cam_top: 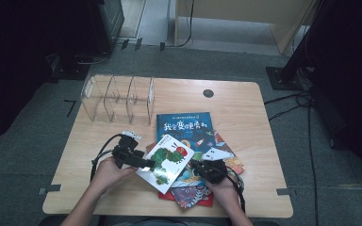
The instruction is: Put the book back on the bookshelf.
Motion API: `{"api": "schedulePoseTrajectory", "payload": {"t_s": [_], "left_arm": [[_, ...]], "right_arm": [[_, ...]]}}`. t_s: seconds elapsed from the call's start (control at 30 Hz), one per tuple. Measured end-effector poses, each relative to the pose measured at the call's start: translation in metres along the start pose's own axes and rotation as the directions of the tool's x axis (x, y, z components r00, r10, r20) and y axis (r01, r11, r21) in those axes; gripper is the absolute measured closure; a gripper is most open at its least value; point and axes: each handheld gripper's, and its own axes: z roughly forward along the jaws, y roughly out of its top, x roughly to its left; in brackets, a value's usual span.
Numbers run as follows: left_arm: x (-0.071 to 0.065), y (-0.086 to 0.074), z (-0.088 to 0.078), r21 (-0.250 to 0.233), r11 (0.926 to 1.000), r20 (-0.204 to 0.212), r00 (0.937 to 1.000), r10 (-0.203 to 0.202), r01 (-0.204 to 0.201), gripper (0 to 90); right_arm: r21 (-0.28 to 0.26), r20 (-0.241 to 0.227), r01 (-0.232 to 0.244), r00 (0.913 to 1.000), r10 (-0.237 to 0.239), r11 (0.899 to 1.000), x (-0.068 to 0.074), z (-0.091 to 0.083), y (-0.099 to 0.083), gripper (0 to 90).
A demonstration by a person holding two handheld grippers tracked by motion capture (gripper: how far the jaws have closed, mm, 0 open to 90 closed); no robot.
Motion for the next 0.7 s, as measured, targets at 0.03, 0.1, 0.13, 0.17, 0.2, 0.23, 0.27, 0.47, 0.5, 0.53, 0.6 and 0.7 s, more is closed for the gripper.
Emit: {"api": "schedulePoseTrajectory", "payload": {"t_s": [0.03,0.1,0.13,0.17,0.2,0.23,0.27,0.47,0.5,0.53,0.6,0.7], "left_arm": [[0.0,0.001,0.001,0.01,0.9999,-0.005,0.9999,0.012,-0.012,26.8],[-0.001,0.001,0.002,0.009,0.9999,-0.009,0.9999,0.013,-0.013,26.9],[-0.001,0.002,0.004,0.017,0.9997,-0.01,0.9998,0.017,-0.017,26.8],[-0.001,0.002,0.004,0.017,0.9997,-0.01,0.9998,0.017,-0.017,26.9],[-0.002,0.003,0.006,0.02,0.9997,-0.003,0.9999,0.013,-0.013,26.9],[-0.002,0.003,0.007,0.026,0.9996,0.008,0.9999,0.012,-0.013,26.9],[-0.002,0.004,0.008,0.027,0.9996,0.012,0.9999,0.01,-0.011,26.9],[-0.003,0.006,0.013,0.046,0.9989,0.035,0.9994,0.002,-0.003,26.9],[-0.003,0.006,0.013,0.047,0.9989,0.035,0.9994,-0.004,0.003,26.7],[-0.003,0.006,0.013,0.047,0.9989,0.035,0.9994,-0.004,0.003,26.2],[-0.003,0.006,0.013,0.052,0.9986,0.035,0.9993,-0.014,0.012,25.8],[0.001,0.005,0.014,0.065,0.9972,0.051,0.9979,-0.041,0.038,25.5]], "right_arm": [[-0.003,-0.004,0.004,1.0,-0.004,1.0,0.001,0.0,-0.001,90.0],[-0.003,-0.008,0.013,0.9999,-0.013,1.0,0.004,0.0,-0.002,90.0],[-0.003,-0.01,0.011,0.9999,-0.011,1.0,0.004,-0.001,-0.002,90.0],[-0.003,-0.01,0.011,0.9999,-0.011,1.0,0.004,-0.001,-0.002,90.0],[-0.002,-0.015,0.011,0.9998,-0.011,1.0,0.005,-0.001,-0.002,90.0],[-0.006,-0.022,0.014,0.9997,-0.014,1.0,0.006,0.0,-0.003,90.0],[-0.005,-0.028,0.017,0.9994,-0.017,1.0,0.007,0.001,-0.003,90.0],[-0.017,-0.039,0.037,0.9985,-0.037,0.999,0.011,0.008,0.0,90.0],[-0.016,-0.043,0.033,0.9985,-0.034,0.999,0.011,0.009,0.001,90.0],[-0.016,-0.043,0.033,0.9985,-0.034,0.999,0.011,0.009,0.001,90.0],[-0.015,-0.05,0.037,0.9981,-0.038,0.999,0.01,0.01,0.002,90.0],[-0.014,-0.057,0.039,0.9976,-0.04,0.999,0.01,0.013,0.004,90.0]]}}
